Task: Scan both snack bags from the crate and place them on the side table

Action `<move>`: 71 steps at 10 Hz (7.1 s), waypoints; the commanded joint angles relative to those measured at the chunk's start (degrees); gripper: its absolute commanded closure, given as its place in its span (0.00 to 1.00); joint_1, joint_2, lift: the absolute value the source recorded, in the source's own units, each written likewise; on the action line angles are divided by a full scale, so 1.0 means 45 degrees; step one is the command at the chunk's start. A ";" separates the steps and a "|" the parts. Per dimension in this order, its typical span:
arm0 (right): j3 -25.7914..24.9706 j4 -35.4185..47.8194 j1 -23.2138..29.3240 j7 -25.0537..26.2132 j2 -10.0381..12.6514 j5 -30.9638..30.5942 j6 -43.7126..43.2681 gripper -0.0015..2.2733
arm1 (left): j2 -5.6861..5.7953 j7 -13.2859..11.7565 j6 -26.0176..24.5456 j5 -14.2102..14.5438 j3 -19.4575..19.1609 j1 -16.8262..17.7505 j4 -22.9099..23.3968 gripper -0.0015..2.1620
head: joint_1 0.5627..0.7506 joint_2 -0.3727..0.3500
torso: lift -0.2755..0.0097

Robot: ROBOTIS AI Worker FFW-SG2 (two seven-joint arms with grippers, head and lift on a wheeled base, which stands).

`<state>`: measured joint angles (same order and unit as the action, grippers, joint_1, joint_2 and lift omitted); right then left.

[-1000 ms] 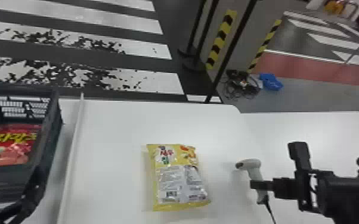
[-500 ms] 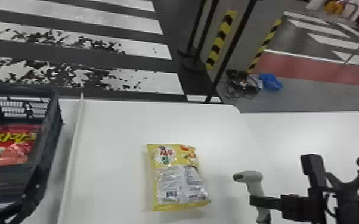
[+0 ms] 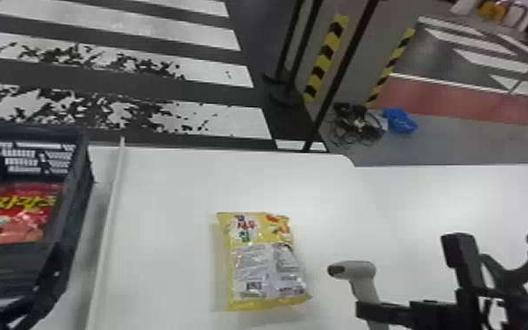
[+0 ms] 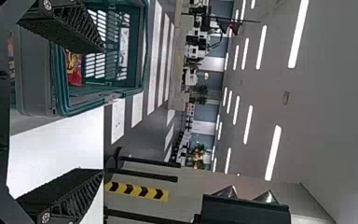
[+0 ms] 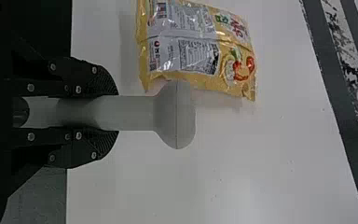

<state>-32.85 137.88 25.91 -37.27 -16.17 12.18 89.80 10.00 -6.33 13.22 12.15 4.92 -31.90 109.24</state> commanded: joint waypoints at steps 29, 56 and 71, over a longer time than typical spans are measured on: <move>0.9838 0.2055 0.0669 0.4825 0.2089 -0.6633 0.0062 0.99 | 0.0025 -0.0039 0.0117 0.0131 0.0215 0.0175 -0.0331 0.04 | 0.70 0.47 | 0.63; 0.3374 -0.6461 -0.4077 0.4337 -0.0587 -0.2746 -0.6098 0.99 | -0.0093 -0.0019 -0.0235 0.0014 0.0195 0.0156 -0.0252 0.04 | 0.70 0.04 | 0.63; 0.4213 -1.1734 -0.6030 0.3634 -0.1837 -0.2746 -0.8363 0.67 | -0.0034 0.0000 -0.0274 0.0014 0.0254 0.0156 -0.0213 0.04 | 0.70 0.03 | 0.63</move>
<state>-13.86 85.10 -1.34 -20.92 -24.58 -0.21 52.96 9.84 -6.32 11.99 12.22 6.07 -31.20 108.28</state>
